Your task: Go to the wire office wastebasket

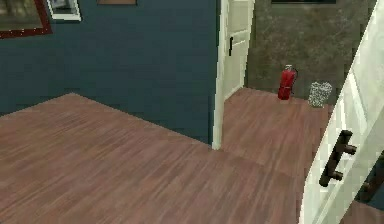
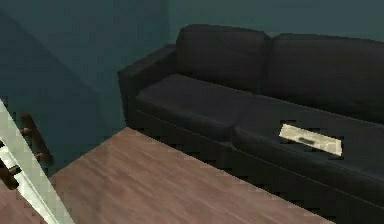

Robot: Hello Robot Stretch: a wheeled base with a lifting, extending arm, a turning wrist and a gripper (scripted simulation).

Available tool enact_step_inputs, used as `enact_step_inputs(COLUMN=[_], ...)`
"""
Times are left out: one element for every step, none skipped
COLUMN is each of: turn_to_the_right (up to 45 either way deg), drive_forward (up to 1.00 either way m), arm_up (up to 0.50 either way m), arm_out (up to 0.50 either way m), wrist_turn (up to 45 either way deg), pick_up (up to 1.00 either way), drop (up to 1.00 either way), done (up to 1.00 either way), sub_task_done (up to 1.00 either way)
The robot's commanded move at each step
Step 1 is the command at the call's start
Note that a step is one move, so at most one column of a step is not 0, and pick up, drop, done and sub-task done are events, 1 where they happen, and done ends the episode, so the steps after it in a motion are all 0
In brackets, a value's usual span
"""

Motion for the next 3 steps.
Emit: enact_step_inputs(turn_to_the_right=[9.0, 0.0, 27.0], drive_forward=[0.0, 0.75, 0.0], arm_up=[0.0, 0.0, 0.0], arm_out=[0.0, 0.0, 0.0], wrist_turn=[0.0, 0.0, 0.0], pick_up=[0.0, 0.0, 0.0], drop=[0.0, 0.0, 0.0], done=[0.0, 0.0, 0.0], sub_task_done=[0.0, 0.0, 0.0])
